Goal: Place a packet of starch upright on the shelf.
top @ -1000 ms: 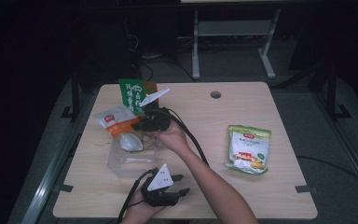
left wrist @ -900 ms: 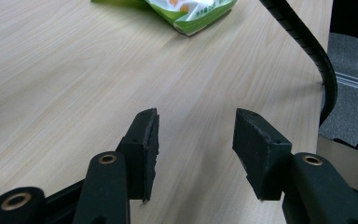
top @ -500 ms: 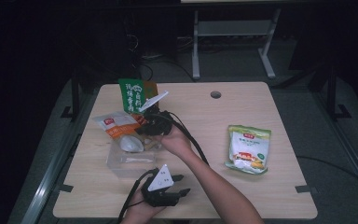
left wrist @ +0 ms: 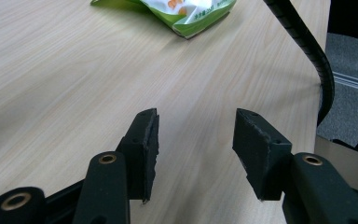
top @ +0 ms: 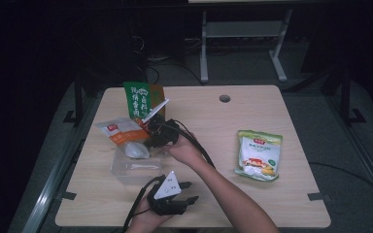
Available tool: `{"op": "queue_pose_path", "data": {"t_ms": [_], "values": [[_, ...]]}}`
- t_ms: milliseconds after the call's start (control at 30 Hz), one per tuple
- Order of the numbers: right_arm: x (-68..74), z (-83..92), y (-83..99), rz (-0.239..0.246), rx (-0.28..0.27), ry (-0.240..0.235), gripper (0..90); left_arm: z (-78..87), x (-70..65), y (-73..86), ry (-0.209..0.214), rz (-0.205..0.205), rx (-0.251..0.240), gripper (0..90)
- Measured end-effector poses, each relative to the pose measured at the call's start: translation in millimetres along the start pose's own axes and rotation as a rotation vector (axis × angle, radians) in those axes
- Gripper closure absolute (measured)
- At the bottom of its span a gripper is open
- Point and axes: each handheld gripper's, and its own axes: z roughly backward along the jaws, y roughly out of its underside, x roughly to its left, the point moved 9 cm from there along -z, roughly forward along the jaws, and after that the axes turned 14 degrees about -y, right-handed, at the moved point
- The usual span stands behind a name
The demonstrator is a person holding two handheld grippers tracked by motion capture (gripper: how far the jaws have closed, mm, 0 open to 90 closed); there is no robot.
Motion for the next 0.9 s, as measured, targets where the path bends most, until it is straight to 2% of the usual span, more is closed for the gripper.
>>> {"op": "queue_pose_path", "data": {"t_ms": [67,133,167,200,267,400,600,667,800,900], "values": [[-2.2,-2.2,4.5,-0.003,0.006,-0.008,81.4,0.2,-0.2,0.2,0.001,0.0,0.003,50.2],[-3.5,-3.4,7.2,-0.02,0.001,-0.024,87.9,0.1,0.5,0.1,-0.001,-0.01,0.002,50.2],[-3.1,-3.4,5.6,-0.052,-0.02,-0.043,89.5,0.0,0.3,0.0,0.0,-0.009,0.001,50.1],[-3.1,-3.4,5.6,-0.052,-0.02,-0.043,89.5,-0.1,-0.6,0.0,0.002,0.001,0.003,50.1],[-1.0,-3.9,2.7,-0.08,-0.032,-0.072,89.6,-0.1,-0.3,-0.5,0.0,-0.002,0.001,50.1],[0.4,-6.9,4.9,-0.044,-0.009,-0.051,89.8,0.7,-0.5,-0.4,0.001,-0.002,0.002,50.2],[-3.9,-12.2,20.8,-0.058,-0.011,-0.05,89.6,1.0,-0.7,-0.9,0.002,-0.008,-0.002,50.2],[-5.5,-12.3,24.2,-0.07,-0.015,-0.067,87.3,0.8,-1.0,-0.7,0.002,-0.011,0.001,50.2],[-6.4,-5.6,19.7,-0.07,-0.042,-0.078,73.0,-0.2,-1.5,-0.5,0.004,-0.013,0.003,50.1],[-5.2,2.4,10.2,-0.066,-0.089,-0.057,73.0,-0.9,-1.9,-0.1,0.004,-0.017,0.004,50.1]]}}
